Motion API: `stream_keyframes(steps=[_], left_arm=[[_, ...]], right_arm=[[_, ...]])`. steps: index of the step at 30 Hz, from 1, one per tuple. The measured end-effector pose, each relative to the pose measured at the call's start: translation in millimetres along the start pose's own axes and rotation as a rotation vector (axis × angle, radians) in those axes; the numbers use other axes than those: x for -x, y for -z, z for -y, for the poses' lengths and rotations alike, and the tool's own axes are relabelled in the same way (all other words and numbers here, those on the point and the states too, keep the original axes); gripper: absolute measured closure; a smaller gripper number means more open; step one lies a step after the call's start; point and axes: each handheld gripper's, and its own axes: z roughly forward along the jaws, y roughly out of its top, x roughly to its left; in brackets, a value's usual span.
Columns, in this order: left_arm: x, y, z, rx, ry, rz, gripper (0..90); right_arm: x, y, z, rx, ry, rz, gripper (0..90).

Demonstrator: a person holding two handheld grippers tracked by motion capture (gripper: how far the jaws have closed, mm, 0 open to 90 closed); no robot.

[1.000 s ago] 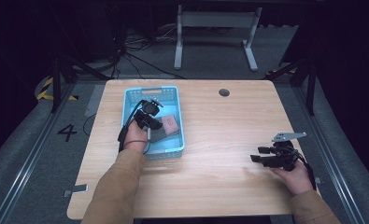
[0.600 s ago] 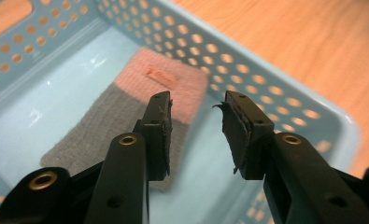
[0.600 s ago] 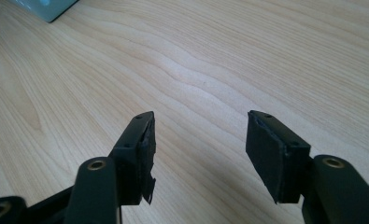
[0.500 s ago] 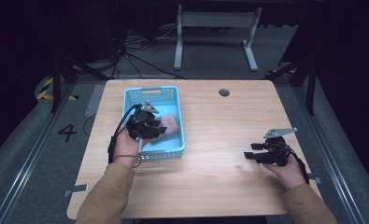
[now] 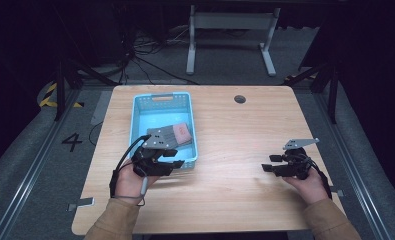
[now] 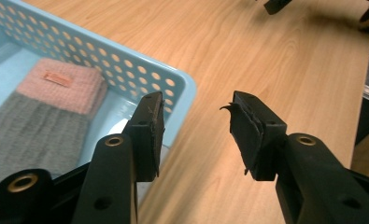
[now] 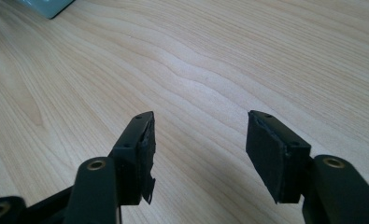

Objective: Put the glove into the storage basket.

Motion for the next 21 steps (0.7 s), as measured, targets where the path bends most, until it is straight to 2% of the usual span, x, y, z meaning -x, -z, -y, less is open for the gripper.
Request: stream_keyframes(steps=[5,9,11,12,13,16,18,21], left_arm=[[2.9,-5.2,11.4,0.013,-0.01,-0.008,54.1],[4.2,-12.8,24.0,0.006,0.007,0.001,54.0],[5.3,-14.3,29.3,0.025,0.035,0.017,53.9],[7.3,-14.6,32.8,0.056,0.061,0.034,53.8],[9.4,-15.1,35.1,0.071,0.07,0.034,53.8],[15.0,-19.9,41.7,0.09,0.063,0.014,54.3],[17.8,-25.6,47.2,0.081,0.063,-0.01,55.1],[21.9,-34.4,54.7,0.081,0.07,-0.023,55.3]], right_arm=[[-0.9,1.0,1.5,0.0,-0.002,0.002,42.6],[-0.5,2.1,2.5,0.002,0.0,0.003,42.6],[0.0,2.6,3.0,0.001,-0.001,0.004,42.7],[0.3,2.7,3.3,0.0,-0.003,0.007,42.7],[1.0,2.5,3.6,0.0,-0.006,0.004,42.6],[1.1,1.9,3.7,-0.003,-0.006,0.007,42.6],[0.8,1.5,3.8,-0.003,-0.004,0.006,42.7],[0.6,0.9,3.4,-0.003,0.001,0.004,42.6]])
